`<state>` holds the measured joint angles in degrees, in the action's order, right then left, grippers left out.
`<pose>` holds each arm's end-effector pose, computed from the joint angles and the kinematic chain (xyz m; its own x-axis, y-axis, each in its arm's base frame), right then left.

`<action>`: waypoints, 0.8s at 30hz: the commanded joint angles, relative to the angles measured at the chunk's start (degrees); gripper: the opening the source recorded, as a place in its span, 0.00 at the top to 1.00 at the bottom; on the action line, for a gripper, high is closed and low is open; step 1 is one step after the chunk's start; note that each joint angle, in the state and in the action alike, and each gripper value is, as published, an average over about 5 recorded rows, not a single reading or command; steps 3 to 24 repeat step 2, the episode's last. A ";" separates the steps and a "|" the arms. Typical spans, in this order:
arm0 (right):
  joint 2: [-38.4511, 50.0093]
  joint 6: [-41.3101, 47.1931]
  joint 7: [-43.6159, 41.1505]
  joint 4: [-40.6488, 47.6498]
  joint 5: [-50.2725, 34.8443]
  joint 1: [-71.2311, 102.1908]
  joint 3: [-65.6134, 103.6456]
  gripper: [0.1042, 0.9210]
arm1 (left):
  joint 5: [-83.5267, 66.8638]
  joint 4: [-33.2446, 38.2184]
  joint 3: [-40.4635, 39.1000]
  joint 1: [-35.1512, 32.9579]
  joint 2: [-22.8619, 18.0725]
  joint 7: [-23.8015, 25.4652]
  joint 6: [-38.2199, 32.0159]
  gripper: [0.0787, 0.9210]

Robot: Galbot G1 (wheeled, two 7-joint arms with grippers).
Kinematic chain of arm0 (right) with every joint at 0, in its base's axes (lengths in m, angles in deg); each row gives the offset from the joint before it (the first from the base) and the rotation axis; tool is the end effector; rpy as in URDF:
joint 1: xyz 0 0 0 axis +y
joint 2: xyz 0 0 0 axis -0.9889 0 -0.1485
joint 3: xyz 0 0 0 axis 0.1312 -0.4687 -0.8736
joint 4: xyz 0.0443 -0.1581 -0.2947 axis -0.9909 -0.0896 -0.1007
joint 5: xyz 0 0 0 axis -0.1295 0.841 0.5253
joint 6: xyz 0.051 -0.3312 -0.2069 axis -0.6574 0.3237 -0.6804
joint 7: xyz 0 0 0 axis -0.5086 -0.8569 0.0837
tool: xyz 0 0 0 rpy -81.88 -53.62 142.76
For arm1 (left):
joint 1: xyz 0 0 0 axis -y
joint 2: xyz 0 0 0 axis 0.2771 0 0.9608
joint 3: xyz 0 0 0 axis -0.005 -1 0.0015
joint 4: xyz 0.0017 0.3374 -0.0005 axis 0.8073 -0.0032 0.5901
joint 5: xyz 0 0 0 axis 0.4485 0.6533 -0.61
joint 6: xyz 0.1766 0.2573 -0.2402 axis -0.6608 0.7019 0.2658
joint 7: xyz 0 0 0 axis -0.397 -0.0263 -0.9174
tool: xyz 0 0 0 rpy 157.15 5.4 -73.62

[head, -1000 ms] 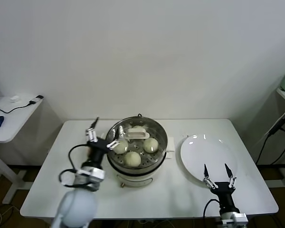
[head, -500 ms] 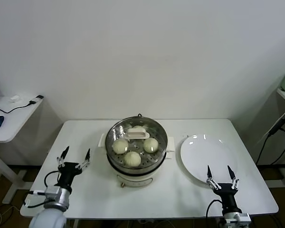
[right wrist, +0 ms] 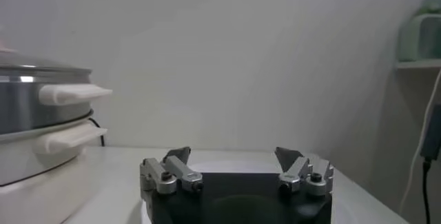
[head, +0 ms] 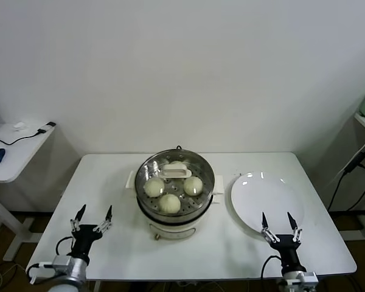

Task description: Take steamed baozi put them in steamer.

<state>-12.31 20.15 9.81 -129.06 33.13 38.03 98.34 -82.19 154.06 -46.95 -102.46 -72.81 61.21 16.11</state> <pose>0.2110 -0.0899 -0.4151 -0.9988 0.0331 0.0355 0.0315 0.9985 -0.0448 0.2300 0.1019 -0.3694 -0.9918 -0.0141 0.1272 -0.0068 0.9983 0.0581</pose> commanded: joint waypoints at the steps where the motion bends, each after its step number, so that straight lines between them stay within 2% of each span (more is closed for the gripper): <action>1: -0.10 -0.09 -0.14 -0.11 -0.38 0.32 -0.41 0.12 | -0.53 -1.59 -0.40 -1.12 -0.17 0.23 -2.18 0.12; 24: -0.12 -0.10 -0.14 -0.15 -0.38 0.36 -0.45 0.12 | -0.48 -1.57 -0.42 -1.13 -0.19 0.23 -2.18 0.12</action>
